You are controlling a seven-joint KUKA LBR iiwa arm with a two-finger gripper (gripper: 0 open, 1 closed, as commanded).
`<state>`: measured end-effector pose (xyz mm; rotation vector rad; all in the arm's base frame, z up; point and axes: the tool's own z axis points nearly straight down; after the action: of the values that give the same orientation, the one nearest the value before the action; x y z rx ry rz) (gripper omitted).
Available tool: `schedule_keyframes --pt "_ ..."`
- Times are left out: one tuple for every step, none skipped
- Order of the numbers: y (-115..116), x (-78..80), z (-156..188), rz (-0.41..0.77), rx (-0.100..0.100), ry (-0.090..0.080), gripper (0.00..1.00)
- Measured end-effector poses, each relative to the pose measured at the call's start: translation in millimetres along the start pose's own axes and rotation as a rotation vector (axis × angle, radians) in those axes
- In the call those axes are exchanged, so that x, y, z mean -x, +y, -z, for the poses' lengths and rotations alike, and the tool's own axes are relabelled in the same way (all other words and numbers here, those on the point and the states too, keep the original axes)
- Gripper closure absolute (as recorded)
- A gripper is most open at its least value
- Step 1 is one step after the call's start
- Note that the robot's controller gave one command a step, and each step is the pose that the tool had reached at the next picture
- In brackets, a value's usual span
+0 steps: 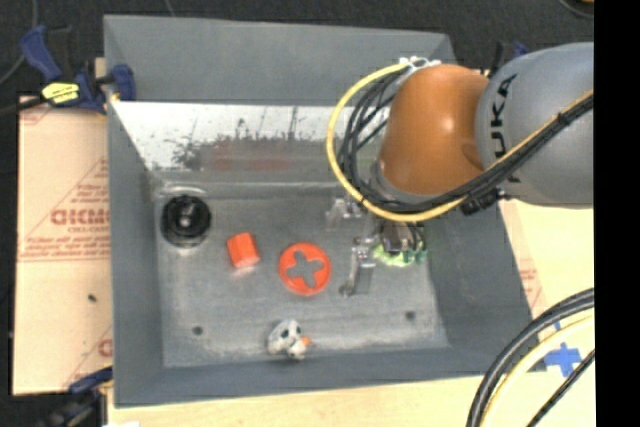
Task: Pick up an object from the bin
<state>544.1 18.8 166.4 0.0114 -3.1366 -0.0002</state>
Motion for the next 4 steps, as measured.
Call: schedule_keyframes --pt "0 1.6 5 0.000 0.000 -0.008 0.00" --pt "0 2.3 3 0.000 0.000 -0.010 0.00" --pt "-30 13.1 -59 -0.145 0.002 -0.011 0.00" --pt "-36 12.7 -66 -0.204 0.001 -0.011 0.00"
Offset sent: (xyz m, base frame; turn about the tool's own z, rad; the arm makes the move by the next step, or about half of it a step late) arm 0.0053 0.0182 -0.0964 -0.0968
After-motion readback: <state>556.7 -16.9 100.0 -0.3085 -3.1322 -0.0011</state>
